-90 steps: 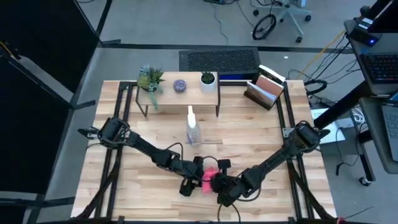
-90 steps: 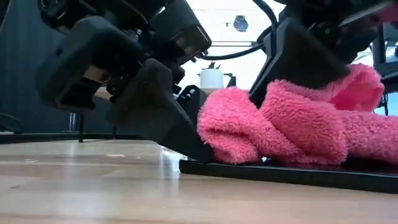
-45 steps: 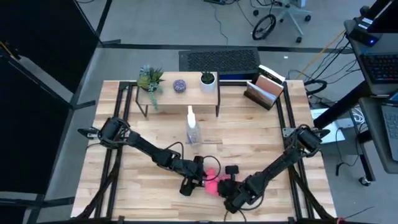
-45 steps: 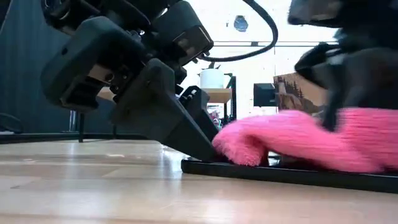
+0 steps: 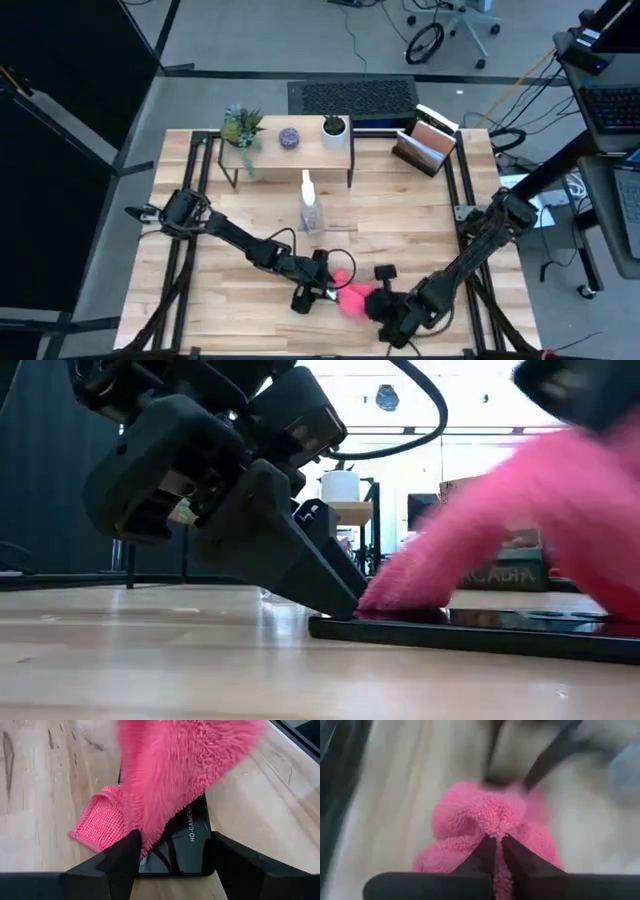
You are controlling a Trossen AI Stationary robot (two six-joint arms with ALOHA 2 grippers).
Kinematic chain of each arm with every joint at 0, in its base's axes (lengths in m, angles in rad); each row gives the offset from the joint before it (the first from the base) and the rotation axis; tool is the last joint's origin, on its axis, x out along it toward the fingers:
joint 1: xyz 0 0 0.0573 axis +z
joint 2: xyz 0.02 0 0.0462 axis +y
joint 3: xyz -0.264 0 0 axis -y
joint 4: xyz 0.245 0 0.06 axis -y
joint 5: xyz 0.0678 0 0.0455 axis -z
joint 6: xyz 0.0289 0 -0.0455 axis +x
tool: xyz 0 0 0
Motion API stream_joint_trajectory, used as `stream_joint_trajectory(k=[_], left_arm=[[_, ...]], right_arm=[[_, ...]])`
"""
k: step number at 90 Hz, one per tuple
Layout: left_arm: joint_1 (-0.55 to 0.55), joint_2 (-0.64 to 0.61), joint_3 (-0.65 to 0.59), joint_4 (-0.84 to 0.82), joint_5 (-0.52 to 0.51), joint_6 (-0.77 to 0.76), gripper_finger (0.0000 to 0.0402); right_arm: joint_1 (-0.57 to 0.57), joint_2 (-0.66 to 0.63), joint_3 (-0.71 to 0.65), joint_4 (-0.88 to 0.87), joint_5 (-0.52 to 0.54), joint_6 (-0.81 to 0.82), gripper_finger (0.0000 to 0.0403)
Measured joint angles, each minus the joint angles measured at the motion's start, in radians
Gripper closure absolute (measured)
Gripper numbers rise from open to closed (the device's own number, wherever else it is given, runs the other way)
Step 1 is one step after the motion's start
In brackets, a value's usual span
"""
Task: Apply microfiber cloth
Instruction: Wipe the black cellphone with the pink microfiber cloth
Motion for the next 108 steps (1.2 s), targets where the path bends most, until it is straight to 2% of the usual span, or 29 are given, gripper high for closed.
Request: stream_joint_trajectory(k=[5, 12, 24, 32, 42, 53, 74, 87, 98, 108], left_arm=[[0.0, 0.0, 0.0, 0.0, 0.0, 0.0, 0.0176], [0.0, 0.0, 0.0, 0.002, 0.0, 0.0, 0.0176], [0.0, 0.0, 0.0, 0.002, 0.0, 0.0, 0.0176], [0.0, -0.019, -0.001, -0.004, -0.006, 0.009, 0.0175], [0.001, -0.056, -0.005, -0.031, -0.021, 0.026, 0.0175], [0.002, -0.102, -0.008, -0.049, -0.065, 0.024, 0.0175], [-0.005, -0.164, -0.004, -0.028, -0.093, 0.02, 0.018], [-0.006, -0.159, -0.003, -0.048, -0.082, -0.001, 0.0225], [-0.005, -0.139, -0.004, -0.059, -0.059, -0.001, 0.0291], [-0.005, -0.129, -0.003, -0.055, -0.034, 0.002, 0.0356]], right_arm=[[-0.028, 0.018, 0.0, 0.055, 0.017, -0.06, 0.0403], [-0.067, 0.066, 0.0, 0.117, -0.022, -0.099, 0.0403], [-0.115, 0.152, 0.0, 0.126, -0.084, -0.092, 0.0403], [-0.112, 0.159, 0.0, 0.115, -0.107, -0.065, 0.0403], [-0.09, 0.119, 0.0, 0.095, -0.102, -0.048, 0.0403], [-0.072, 0.046, 0.001, 0.077, -0.051, -0.046, 0.0403], [-0.039, -0.121, 0.002, -0.106, -0.02, -0.019, 0.0403], [-0.02, -0.195, 0.002, -0.24, 0.004, 0.047, 0.0403], [-0.014, -0.215, 0.002, -0.287, 0.055, 0.087, 0.0403], [-0.015, -0.2, 0.002, -0.243, 0.08, 0.087, 0.0403]])
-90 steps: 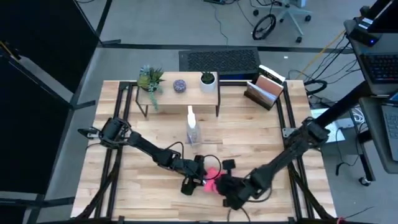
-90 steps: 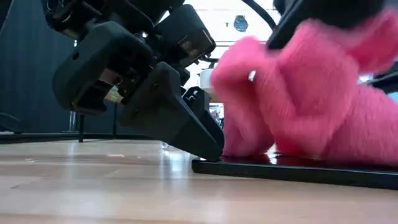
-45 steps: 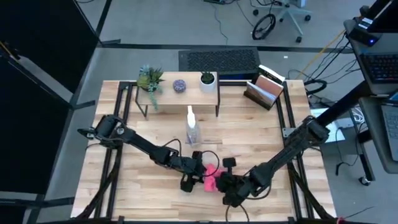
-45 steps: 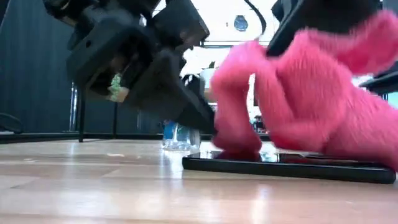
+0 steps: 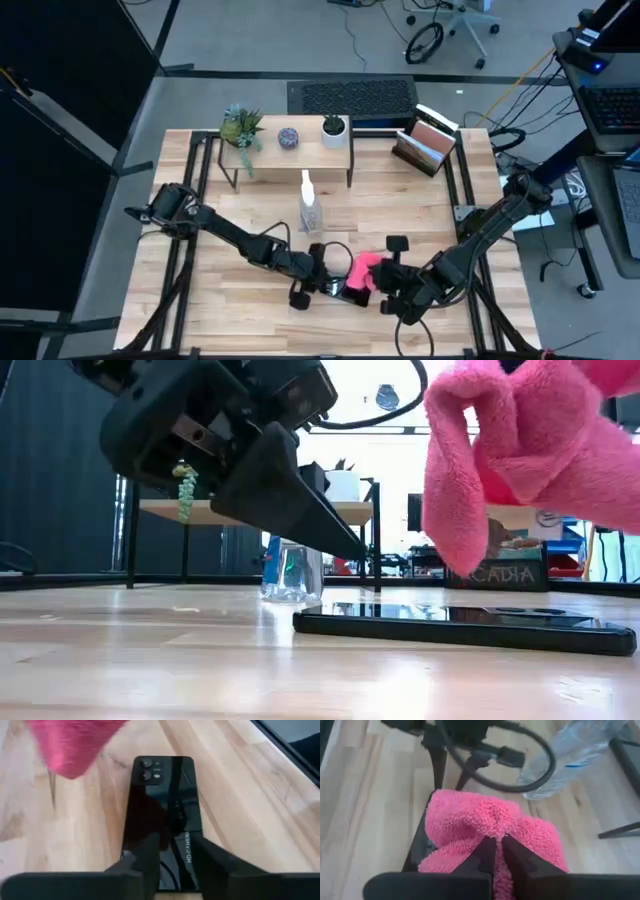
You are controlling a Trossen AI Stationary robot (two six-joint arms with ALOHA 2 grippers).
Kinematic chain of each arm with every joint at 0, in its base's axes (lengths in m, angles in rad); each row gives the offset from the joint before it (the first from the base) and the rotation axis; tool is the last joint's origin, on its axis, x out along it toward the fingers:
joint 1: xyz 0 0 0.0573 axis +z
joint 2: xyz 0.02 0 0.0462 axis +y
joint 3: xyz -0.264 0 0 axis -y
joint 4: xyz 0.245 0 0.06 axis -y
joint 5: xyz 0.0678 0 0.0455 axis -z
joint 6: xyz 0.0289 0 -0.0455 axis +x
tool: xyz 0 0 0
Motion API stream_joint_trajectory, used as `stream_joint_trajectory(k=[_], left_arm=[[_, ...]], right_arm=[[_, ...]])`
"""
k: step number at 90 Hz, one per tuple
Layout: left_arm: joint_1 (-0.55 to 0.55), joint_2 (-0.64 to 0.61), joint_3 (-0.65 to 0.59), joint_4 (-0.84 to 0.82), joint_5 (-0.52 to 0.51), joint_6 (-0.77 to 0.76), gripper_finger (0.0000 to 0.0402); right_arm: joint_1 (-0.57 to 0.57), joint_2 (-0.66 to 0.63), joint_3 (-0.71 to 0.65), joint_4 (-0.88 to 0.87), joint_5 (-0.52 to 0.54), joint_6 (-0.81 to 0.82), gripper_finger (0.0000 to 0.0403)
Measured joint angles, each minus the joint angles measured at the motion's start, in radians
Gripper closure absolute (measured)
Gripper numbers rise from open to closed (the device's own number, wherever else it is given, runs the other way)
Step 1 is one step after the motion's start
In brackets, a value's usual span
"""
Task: Apply microfiber cloth
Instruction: Wipe the black cellphone with the pink microfiber cloth
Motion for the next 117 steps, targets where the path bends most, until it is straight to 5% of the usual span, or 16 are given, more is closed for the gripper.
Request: stream_joint_trajectory(k=[9, 25, 58, 82, 117], left_arm=[[0.004, 0.014, 0.001, 0.012, 0.002, 0.0, 0.0394], [0.021, 0.044, 0.004, 0.029, 0.003, -0.003, 0.0392], [0.026, 0.098, 0.006, 0.041, 0.045, -0.003, 0.0391], [0.026, 0.099, 0.006, 0.022, 0.045, -0.001, 0.0391], [0.03, 0.101, 0.005, 0.022, 0.042, 0.004, 0.0391]], right_arm=[[-0.004, 0.048, 0.0, 0.106, -0.005, -0.064, 0.0403], [-0.012, 0.15, 0.001, 0.306, -0.078, -0.178, 0.0403], [-0.076, 0.353, 0.001, 0.364, -0.08, -0.173, 0.0403], [-0.057, 0.389, 0.005, 0.191, -0.253, -0.028, 0.0403], [0.072, 0.282, -0.003, -0.039, -0.337, 0.146, 0.0403]])
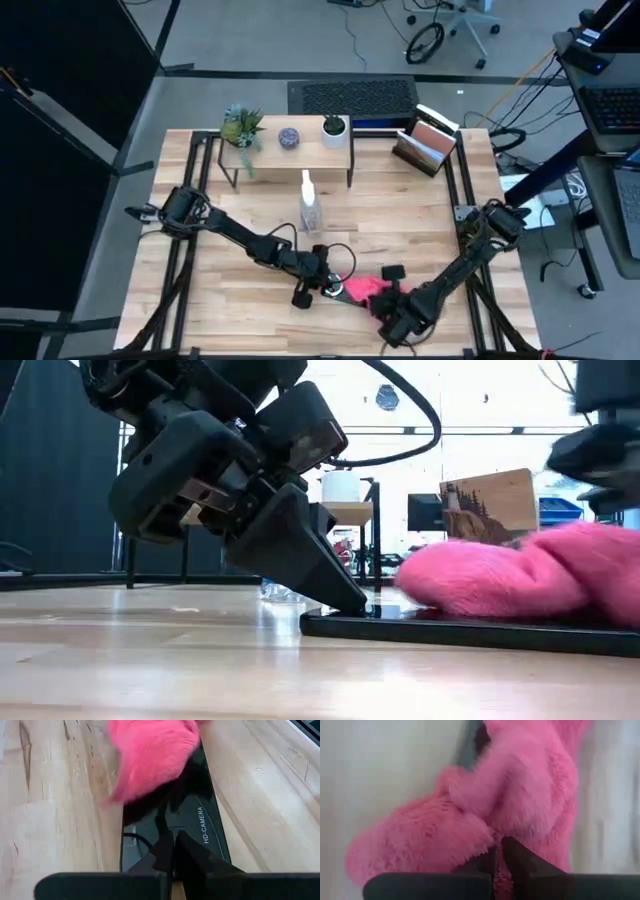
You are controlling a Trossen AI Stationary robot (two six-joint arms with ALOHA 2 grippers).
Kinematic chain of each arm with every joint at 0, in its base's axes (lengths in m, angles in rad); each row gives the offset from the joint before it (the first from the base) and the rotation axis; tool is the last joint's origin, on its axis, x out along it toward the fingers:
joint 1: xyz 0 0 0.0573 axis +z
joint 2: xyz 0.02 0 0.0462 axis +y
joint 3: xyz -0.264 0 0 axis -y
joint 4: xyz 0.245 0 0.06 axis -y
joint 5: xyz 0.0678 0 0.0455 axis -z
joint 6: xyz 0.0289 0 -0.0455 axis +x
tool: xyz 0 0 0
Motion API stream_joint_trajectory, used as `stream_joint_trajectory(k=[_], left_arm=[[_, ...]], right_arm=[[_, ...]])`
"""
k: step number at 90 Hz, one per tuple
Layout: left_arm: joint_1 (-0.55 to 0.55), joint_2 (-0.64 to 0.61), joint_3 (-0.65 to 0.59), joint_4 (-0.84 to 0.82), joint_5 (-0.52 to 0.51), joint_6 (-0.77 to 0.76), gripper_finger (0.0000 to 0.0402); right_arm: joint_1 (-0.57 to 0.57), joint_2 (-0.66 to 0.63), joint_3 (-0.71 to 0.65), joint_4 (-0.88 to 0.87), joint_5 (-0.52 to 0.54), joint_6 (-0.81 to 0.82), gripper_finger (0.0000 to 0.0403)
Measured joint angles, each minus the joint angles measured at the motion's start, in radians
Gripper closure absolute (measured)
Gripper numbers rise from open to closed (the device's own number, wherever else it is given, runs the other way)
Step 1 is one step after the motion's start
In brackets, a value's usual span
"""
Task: Apply microfiber cloth
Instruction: Wipe the black cellphone with the pink microfiber cloth
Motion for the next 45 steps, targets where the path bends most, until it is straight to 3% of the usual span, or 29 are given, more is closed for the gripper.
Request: stream_joint_trajectory(k=[10, 21, 32, 45], left_arm=[[0.004, 0.0, -0.001, 0.003, 0.003, 0.0, 0.0391], [0.006, 0.001, -0.001, 0.004, 0.004, -0.005, 0.0391], [0.006, 0.001, -0.001, 0.004, 0.004, -0.005, 0.0391], [0.006, 0.001, -0.002, 0.004, 0.004, -0.007, 0.0391]], right_arm=[[-0.02, -0.045, 0.004, 0.112, 0.141, -0.048, 0.0403], [-0.054, -0.046, 0.003, 0.323, 0.273, -0.245, 0.0403], [-0.119, 0.017, 0.004, 0.509, 0.26, -0.405, 0.0403], [-0.175, 0.101, 0.003, 0.589, 0.16, -0.416, 0.0403]])
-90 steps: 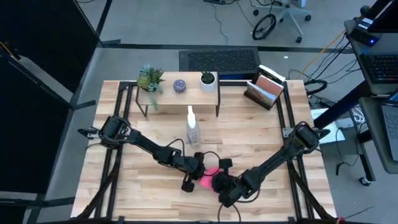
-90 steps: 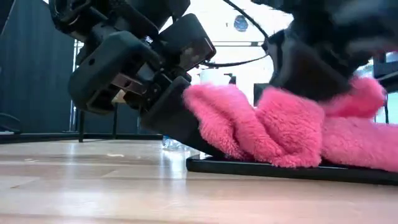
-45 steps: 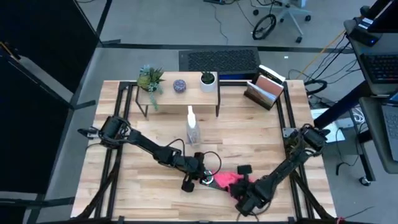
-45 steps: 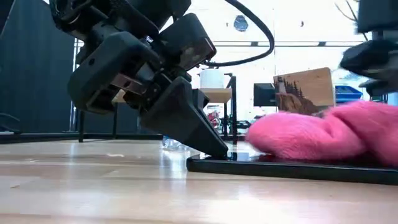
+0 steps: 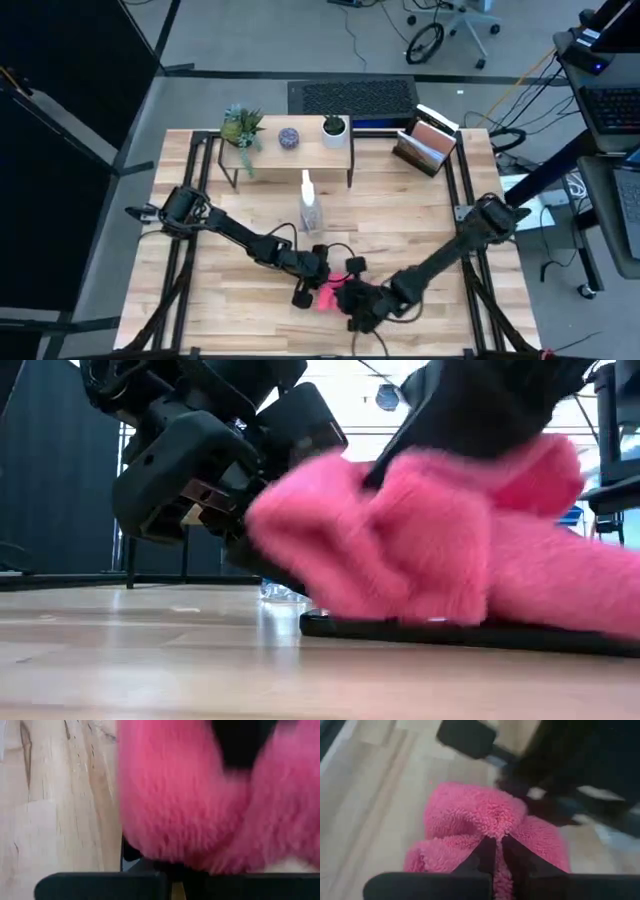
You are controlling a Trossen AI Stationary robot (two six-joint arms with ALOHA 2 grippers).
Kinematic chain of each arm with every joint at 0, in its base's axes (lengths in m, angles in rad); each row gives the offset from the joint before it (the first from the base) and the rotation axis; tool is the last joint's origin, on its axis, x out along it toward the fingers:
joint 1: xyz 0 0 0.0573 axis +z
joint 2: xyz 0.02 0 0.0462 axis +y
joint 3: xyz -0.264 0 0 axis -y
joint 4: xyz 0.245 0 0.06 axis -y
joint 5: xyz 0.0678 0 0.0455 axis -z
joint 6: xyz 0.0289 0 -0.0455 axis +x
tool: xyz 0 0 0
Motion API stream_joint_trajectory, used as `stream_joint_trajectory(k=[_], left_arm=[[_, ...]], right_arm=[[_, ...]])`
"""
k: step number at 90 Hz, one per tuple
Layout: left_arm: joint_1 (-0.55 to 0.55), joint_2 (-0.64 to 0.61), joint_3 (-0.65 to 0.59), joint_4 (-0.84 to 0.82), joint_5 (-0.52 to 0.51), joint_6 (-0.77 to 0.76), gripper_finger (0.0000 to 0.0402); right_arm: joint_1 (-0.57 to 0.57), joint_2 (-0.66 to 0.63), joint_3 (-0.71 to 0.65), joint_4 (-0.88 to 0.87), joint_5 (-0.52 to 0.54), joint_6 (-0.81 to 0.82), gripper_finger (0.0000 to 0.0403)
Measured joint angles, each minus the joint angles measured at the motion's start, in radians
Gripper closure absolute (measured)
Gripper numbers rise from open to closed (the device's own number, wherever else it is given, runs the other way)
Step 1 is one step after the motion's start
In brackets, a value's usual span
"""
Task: Apply microfiber cloth
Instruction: Wipe the black cellphone with the pink microfiber cloth
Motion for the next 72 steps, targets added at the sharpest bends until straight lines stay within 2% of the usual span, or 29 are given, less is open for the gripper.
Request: stream_joint_trajectory(k=[9, 36, 57, 65, 72], left_arm=[[0.0, 0.0, 0.0, 0.0, 0.0, 0.0, 0.0391], [0.0, 0.0, 0.0, -0.003, 0.0, 0.007, 0.0391], [0.001, 0.0, 0.0, -0.002, -0.001, 0.007, 0.0391], [0.0, 0.0, 0.0, -0.002, -0.001, 0.006, 0.0391], [0.001, 0.0, 0.0, -0.002, -0.001, 0.006, 0.0391]], right_arm=[[-0.009, 0.041, 0.0, -0.064, -0.054, 0.07, 0.0403], [0.079, 0.033, 0.005, -0.333, -0.068, 0.307, 0.0403], [0.182, 0.007, 0.003, -0.472, -0.091, 0.403, 0.0403], [0.191, -0.029, -0.006, -0.531, -0.158, 0.403, 0.0403], [0.183, -0.081, -0.009, -0.518, -0.148, 0.38, 0.0403]])
